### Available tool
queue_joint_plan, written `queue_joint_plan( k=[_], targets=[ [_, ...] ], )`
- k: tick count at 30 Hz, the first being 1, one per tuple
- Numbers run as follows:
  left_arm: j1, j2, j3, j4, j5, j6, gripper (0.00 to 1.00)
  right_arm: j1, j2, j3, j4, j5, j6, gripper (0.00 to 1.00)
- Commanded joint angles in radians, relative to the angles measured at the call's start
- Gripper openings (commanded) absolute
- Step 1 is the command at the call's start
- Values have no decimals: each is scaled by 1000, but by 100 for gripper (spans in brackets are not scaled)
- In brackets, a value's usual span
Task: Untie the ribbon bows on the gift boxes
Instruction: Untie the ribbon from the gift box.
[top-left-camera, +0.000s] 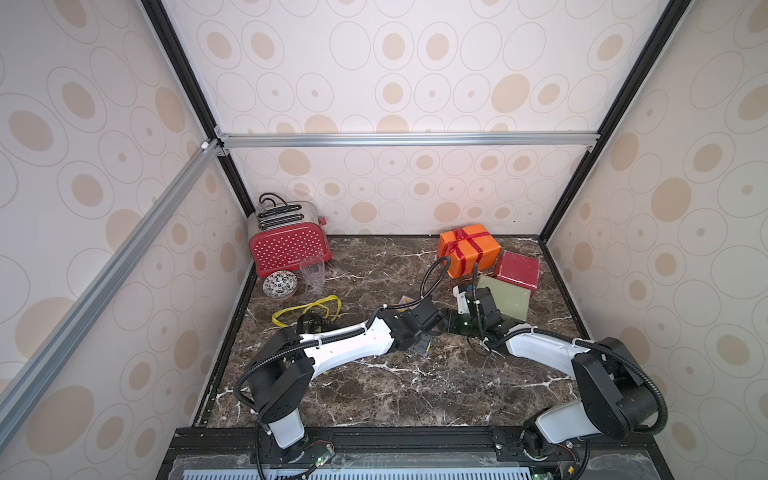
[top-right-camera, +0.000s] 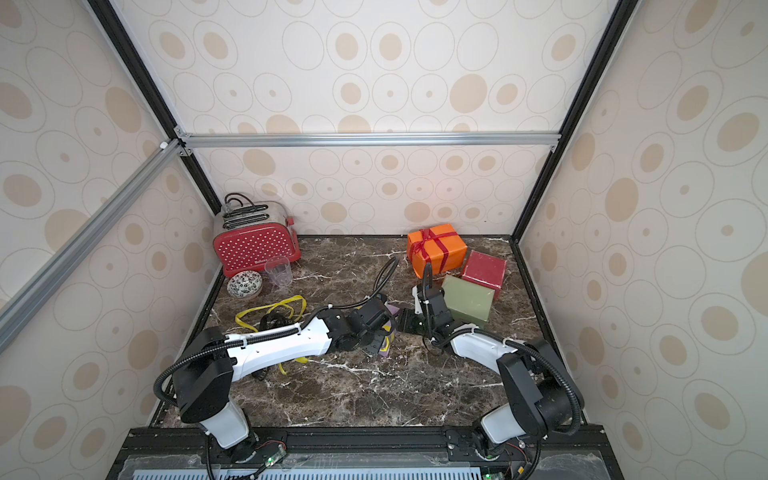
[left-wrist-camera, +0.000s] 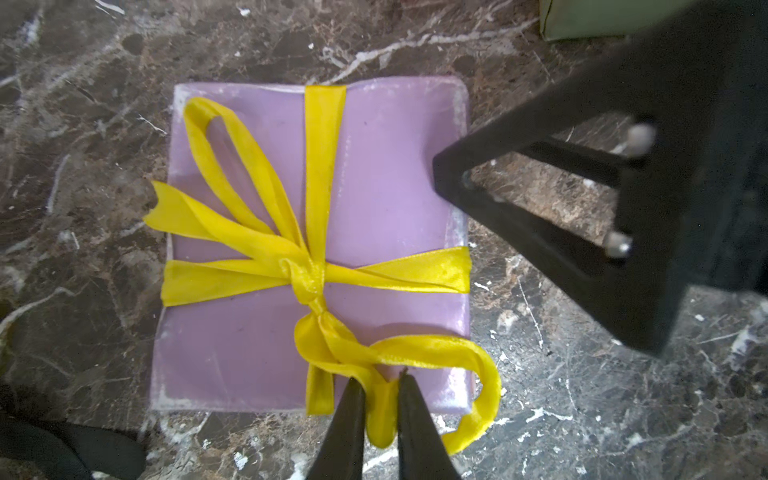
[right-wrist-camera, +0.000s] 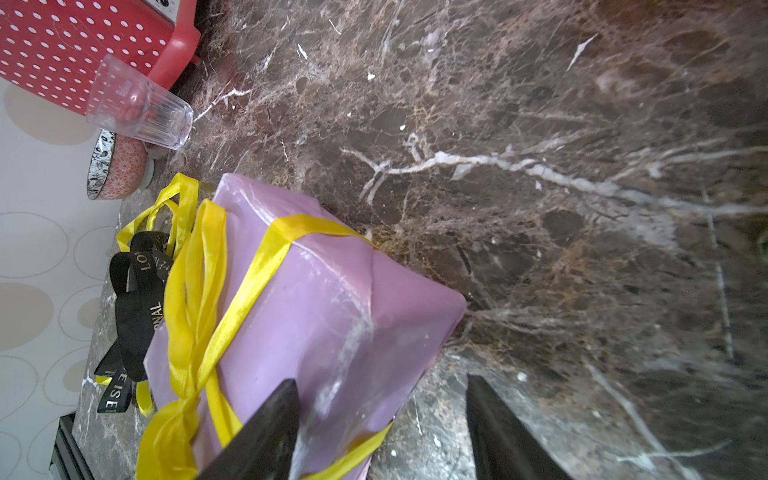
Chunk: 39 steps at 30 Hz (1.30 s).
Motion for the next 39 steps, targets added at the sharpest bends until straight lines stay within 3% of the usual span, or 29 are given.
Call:
queue_joint_plan(
  k=[1,4,12,23,33,39],
  targets=[
    [-9,-42,-6,4,-29,-5,18,5,19,19,-30,-9,-1,65],
    [-10,-42,-13,17,-17,-8,17,5,16,14,-18,-26,-4,65],
    [-10,-33,-15,24,-23,-10,0,5,16,13,-17,-31,-6,65],
    [-11,-91,-63,59,-112,-13,0,23,0,-14,89,-129,-16,63],
    [-9,-221,-149,184,-125,33,0,65,89,69,7,-143,-45,42],
    [-10,-292,-201,246,-139,47,0,65,116,93,-30,-128,-45,36]
  ],
)
